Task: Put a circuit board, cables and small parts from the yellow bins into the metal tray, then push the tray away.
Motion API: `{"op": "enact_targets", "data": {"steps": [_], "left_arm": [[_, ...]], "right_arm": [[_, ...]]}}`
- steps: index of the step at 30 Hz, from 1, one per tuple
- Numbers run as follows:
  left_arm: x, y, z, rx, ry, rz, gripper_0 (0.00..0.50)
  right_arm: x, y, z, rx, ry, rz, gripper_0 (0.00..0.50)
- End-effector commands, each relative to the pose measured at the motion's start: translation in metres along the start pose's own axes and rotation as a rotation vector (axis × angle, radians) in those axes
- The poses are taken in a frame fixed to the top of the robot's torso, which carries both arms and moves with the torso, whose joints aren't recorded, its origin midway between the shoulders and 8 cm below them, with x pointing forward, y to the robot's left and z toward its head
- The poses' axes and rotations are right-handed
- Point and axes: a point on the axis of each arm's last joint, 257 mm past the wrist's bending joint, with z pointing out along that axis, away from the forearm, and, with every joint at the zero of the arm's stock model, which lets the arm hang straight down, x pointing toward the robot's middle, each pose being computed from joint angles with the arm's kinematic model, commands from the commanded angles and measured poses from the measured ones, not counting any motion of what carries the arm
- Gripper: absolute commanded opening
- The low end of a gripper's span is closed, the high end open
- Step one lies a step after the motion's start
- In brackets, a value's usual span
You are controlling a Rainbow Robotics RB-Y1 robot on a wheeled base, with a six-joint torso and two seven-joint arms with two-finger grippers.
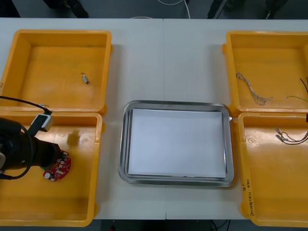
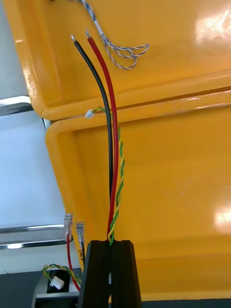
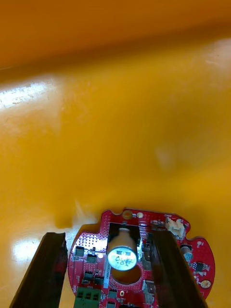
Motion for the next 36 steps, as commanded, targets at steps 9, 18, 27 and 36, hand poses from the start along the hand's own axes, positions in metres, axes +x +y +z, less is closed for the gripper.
{"op": "enact_targets", "data": {"steps": [9,18,27,36], "left_arm": [[-0.037,0.003,-0.043,0.000,0.017,-0.027,0.500],[-0.044,0.012,-0.088,-0.052,0.061,0.026,0.500],[-0.050,0.022,-0.135,-0.045,0.101,0.095,0.500],[-0.045,0.030,-0.151,-0.046,0.129,0.182,0.500]], "right_arm": [[0.002,0.010,-0.011,0.005,0.047,-0.339,0.000],[0.003,0.029,-0.006,-0.026,0.066,-0.456,0.000],[0.002,0.042,0.003,0.004,0.071,-0.536,0.000],[0.006,0.045,0.011,0.011,0.086,-0.558,0.000]]}}
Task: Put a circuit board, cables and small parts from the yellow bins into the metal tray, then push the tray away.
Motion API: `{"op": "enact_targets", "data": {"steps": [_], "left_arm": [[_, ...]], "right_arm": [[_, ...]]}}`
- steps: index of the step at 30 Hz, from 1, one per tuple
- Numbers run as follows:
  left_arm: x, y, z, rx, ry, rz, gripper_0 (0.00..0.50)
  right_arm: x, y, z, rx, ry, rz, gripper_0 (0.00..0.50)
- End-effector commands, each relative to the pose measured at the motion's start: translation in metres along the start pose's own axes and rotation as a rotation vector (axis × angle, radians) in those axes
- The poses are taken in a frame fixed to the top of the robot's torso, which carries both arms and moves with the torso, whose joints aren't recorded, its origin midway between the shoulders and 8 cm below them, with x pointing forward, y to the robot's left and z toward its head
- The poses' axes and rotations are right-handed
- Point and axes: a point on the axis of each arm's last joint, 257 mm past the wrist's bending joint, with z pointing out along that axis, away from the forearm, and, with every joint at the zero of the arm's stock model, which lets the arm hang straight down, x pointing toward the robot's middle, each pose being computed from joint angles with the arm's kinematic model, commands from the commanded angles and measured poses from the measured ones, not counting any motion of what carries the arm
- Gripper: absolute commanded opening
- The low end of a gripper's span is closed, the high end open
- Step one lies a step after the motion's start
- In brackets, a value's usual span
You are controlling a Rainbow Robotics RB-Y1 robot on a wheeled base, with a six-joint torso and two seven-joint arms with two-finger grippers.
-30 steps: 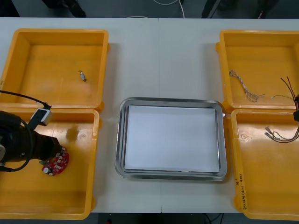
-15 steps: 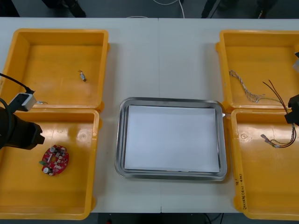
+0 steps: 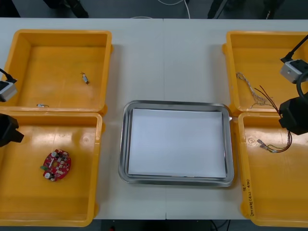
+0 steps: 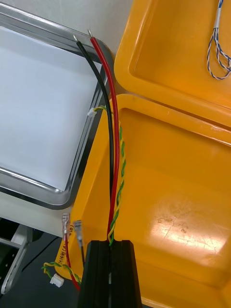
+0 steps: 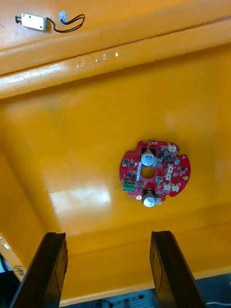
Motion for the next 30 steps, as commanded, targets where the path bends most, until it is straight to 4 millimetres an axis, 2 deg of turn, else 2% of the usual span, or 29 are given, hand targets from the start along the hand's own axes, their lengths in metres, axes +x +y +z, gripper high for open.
{"op": "enact_targets", "data": {"steps": [1,8,16,26,30], "left_arm": [[-0.016,0.000,-0.020,-0.019,-0.049,0.129,0.500],[-0.017,-0.002,-0.014,0.006,-0.053,0.081,0.500],[-0.022,0.006,0.002,0.059,-0.060,-0.094,0.500],[-0.024,0.008,0.006,0.053,-0.072,-0.319,0.500],[-0.017,0.026,0.003,0.025,-0.090,-0.465,0.500]], "right_arm": [[-0.008,-0.006,-0.004,0.047,-0.016,-0.064,0.000],[-0.008,-0.005,-0.001,0.046,-0.016,-0.067,0.000],[-0.012,-0.001,0.001,0.037,-0.032,-0.068,0.000],[-0.015,0.010,0.003,0.010,-0.035,-0.087,0.000],[-0.018,0.016,0.005,0.006,-0.034,-0.109,0.000]]}}
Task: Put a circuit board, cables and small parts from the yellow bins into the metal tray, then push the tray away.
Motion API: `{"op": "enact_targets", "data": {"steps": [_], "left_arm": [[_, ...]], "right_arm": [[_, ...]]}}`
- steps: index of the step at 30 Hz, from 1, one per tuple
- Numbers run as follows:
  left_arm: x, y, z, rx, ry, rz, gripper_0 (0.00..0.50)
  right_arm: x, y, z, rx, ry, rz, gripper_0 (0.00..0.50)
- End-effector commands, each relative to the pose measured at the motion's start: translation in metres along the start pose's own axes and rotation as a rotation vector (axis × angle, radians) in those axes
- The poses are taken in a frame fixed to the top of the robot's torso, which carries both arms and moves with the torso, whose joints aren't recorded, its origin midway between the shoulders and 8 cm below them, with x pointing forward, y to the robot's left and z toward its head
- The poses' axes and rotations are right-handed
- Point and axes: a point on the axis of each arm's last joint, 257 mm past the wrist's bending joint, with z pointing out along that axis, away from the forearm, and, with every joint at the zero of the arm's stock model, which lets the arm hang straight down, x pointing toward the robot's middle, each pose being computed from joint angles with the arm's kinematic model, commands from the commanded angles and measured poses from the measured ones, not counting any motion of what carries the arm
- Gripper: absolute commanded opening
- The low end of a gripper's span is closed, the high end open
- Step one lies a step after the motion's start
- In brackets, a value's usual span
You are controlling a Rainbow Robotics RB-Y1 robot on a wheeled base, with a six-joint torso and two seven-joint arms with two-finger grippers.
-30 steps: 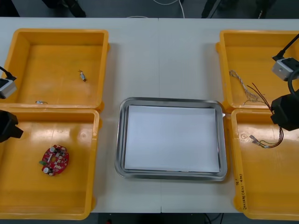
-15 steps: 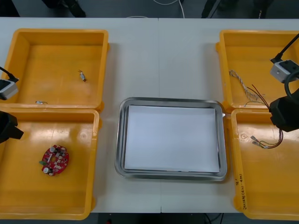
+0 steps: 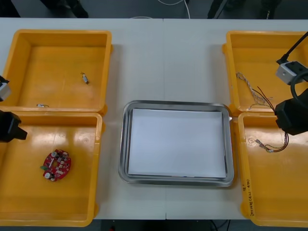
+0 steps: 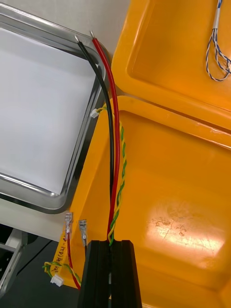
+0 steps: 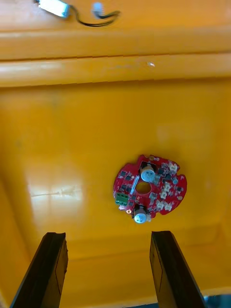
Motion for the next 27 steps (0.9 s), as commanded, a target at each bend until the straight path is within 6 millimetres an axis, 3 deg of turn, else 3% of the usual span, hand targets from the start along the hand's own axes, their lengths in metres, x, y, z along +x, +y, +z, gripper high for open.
{"op": "enact_targets", "data": {"steps": [1,6,16,27], "left_arm": [[-0.016,0.016,-0.017,-0.014,-0.091,-0.204,0.500],[-0.007,0.031,-0.017,-0.042,-0.103,-0.300,0.500],[-0.006,0.025,0.002,-0.034,-0.142,-0.491,0.500],[0.012,0.028,0.029,-0.038,-0.156,-0.674,0.500]], "right_arm": [[-0.016,0.015,-0.003,-0.010,-0.033,-0.103,0.000],[-0.020,0.021,0.000,-0.009,-0.038,-0.119,0.000],[-0.020,0.025,0.005,-0.005,-0.029,-0.142,0.000],[-0.018,0.025,0.005,-0.006,-0.024,-0.142,0.000]]}}
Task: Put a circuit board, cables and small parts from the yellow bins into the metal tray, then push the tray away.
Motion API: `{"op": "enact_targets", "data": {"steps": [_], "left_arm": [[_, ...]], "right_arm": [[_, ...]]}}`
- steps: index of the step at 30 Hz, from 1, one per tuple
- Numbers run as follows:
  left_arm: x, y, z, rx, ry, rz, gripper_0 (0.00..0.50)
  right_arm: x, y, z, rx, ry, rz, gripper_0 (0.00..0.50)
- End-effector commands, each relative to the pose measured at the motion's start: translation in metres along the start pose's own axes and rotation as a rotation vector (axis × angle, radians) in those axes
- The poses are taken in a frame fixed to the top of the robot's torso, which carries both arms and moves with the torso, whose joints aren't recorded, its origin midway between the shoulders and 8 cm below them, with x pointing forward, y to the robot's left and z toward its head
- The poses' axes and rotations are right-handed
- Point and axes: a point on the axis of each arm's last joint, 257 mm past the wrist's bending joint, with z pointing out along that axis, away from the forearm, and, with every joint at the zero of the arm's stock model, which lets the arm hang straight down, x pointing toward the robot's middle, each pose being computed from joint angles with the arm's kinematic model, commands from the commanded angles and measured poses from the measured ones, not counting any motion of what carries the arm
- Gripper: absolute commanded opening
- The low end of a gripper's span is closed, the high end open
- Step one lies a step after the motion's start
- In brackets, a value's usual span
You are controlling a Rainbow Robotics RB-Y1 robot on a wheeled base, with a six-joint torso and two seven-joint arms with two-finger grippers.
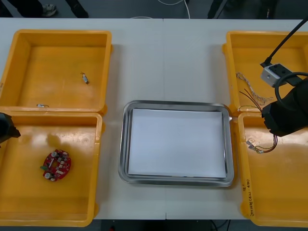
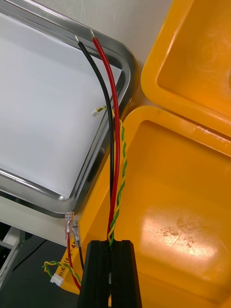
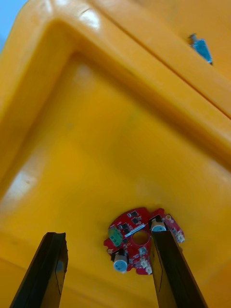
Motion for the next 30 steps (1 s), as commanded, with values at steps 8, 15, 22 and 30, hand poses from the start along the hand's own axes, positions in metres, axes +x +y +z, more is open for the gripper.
{"op": "enact_targets", "data": {"steps": [8,15,22,30], "left_arm": [[0.025,-0.004,0.020,0.043,0.012,-0.164,0.500],[0.039,-0.010,0.032,0.063,0.036,-0.222,0.500],[0.055,-0.003,0.047,0.043,0.045,-0.228,0.500],[0.069,0.001,0.063,0.000,0.042,-0.223,0.500]], "right_arm": [[-0.011,0.005,-0.005,0.001,-0.028,-0.069,0.000],[-0.008,0.000,-0.003,0.019,-0.022,-0.053,0.000],[-0.010,-0.003,-0.003,0.032,-0.028,-0.050,0.000],[-0.007,-0.006,-0.002,0.041,-0.020,-0.043,0.000]]}}
